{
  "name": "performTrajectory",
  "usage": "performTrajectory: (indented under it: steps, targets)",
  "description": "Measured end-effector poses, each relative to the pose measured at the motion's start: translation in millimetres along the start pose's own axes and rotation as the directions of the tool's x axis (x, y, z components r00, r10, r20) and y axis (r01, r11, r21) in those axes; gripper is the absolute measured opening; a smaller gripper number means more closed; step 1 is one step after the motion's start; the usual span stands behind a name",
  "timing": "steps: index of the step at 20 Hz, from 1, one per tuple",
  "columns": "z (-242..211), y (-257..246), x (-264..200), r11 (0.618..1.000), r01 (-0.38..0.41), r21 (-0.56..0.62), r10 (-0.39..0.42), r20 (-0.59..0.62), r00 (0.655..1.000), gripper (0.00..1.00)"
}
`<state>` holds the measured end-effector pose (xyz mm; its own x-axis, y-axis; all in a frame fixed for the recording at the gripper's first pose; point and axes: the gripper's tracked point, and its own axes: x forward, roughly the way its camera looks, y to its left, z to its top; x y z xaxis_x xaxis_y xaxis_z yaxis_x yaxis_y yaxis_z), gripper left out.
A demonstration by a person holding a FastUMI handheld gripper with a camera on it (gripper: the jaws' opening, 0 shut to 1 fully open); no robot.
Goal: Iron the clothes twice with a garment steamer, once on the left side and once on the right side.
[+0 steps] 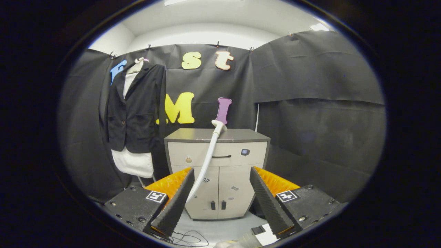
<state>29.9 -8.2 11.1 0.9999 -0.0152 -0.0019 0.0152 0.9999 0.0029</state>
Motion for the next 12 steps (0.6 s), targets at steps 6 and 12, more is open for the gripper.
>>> performTrajectory:
  steps: [6, 12]
  targets:
    - [26, -14, 36, 1.0, 0.018, 0.016, -0.018, -0.012, 1.0, 1.0]
    - [66, -32, 111, 1.0, 0.006, 0.018, -0.006, 0.003, 1.0, 1.0]
